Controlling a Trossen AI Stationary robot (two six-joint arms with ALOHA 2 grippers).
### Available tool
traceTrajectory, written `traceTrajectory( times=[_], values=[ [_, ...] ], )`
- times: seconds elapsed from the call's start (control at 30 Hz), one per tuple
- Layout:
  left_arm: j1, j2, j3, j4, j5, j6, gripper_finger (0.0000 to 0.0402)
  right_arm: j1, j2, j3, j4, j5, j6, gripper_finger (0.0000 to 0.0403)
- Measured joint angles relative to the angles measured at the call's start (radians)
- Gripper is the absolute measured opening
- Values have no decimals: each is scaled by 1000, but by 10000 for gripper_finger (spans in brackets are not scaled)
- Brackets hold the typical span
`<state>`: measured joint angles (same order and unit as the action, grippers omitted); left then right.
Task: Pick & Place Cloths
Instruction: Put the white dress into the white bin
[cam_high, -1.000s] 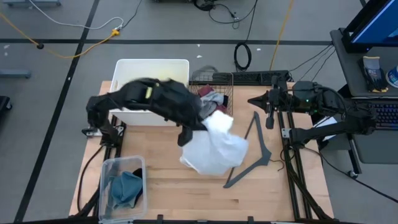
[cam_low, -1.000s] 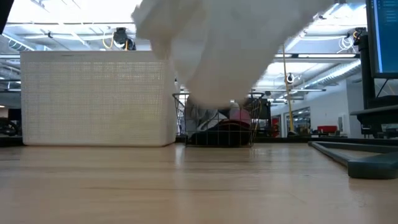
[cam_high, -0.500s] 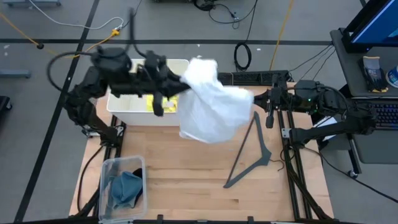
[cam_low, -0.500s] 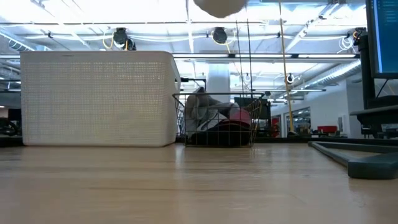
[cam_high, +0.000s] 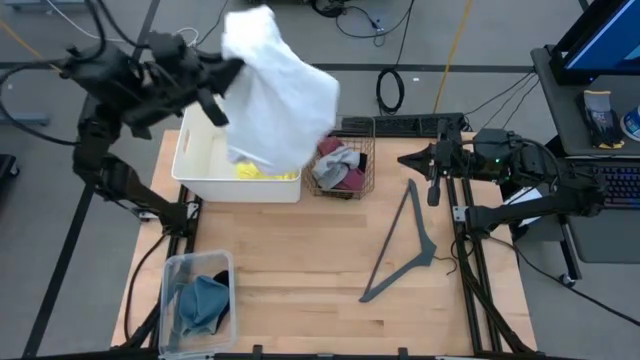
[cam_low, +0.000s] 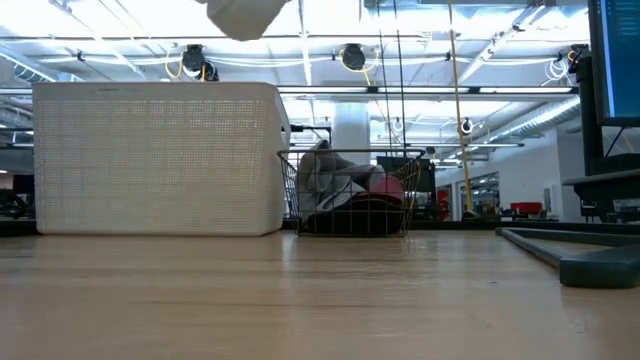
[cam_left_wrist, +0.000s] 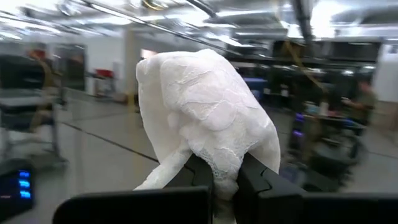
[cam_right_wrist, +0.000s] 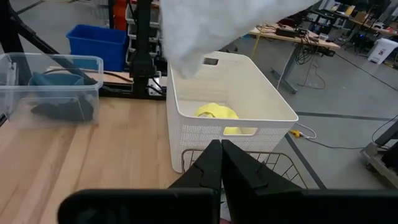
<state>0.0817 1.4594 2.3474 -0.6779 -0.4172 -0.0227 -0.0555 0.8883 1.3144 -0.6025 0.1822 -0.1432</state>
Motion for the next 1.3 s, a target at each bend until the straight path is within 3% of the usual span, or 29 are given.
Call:
traceTrajectory(
  times=[0.33,0.63,0.97,1.3],
  values=[
    [75,-37,0,-35,-199,144,12,0,0,0,0,0,-2,0],
    [168,-32,0,-271,-401,179,12,0,0,0,0,0,-2,0],
    [264,-6,-1,-544,-441,54,12,0,0,0,0,0,-2,0],
    [329,112,-1,-782,-436,-38,12,0,0,0,0,0,0,0]
  ],
)
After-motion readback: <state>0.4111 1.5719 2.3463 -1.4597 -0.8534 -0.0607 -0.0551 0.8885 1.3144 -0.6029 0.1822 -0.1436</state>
